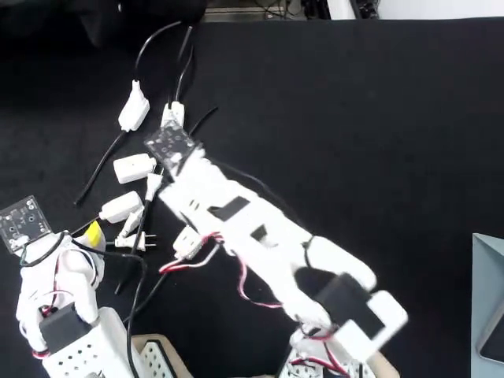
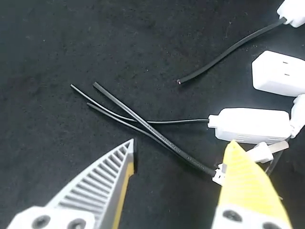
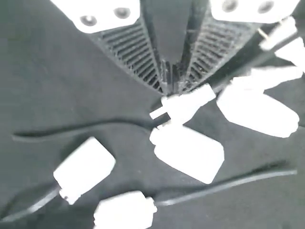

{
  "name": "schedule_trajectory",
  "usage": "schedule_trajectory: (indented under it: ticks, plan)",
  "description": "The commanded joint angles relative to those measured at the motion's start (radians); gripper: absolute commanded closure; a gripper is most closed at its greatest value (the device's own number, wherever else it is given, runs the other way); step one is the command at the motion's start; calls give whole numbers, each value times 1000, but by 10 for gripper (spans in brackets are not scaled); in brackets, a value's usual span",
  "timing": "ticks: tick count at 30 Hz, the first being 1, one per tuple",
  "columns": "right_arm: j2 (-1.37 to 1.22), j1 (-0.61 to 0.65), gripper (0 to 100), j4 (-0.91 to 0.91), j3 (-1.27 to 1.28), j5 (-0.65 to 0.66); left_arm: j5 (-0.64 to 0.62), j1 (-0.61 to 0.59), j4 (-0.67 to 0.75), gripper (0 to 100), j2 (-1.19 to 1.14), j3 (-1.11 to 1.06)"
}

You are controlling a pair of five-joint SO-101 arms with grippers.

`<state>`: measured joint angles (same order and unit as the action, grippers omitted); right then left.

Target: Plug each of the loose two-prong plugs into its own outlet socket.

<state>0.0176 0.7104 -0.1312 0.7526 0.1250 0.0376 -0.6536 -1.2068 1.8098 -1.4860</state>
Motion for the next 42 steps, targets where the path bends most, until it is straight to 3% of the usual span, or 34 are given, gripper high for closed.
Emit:
schedule_trajectory:
  ticks: [1, 8, 18, 24, 36, 42]
  plan:
    - [-104, 55, 984, 28, -163, -9, -2, -7, 17, 707, 8, 5]
    - [-254, 104, 984, -68, -352, -9, -2, -7, 18, 707, 8, -5]
    - [-469, 69, 984, -245, -605, -49, -2, -7, 18, 707, 8, -8]
    - [-556, 55, 984, -450, -754, -78, 0, -8, 18, 707, 8, -10]
    - [-549, -138, 984, -844, -799, -77, 0, -8, 17, 707, 8, -10]
    - [-410, -196, 984, -1083, -794, -66, 0, -8, 17, 707, 8, -10]
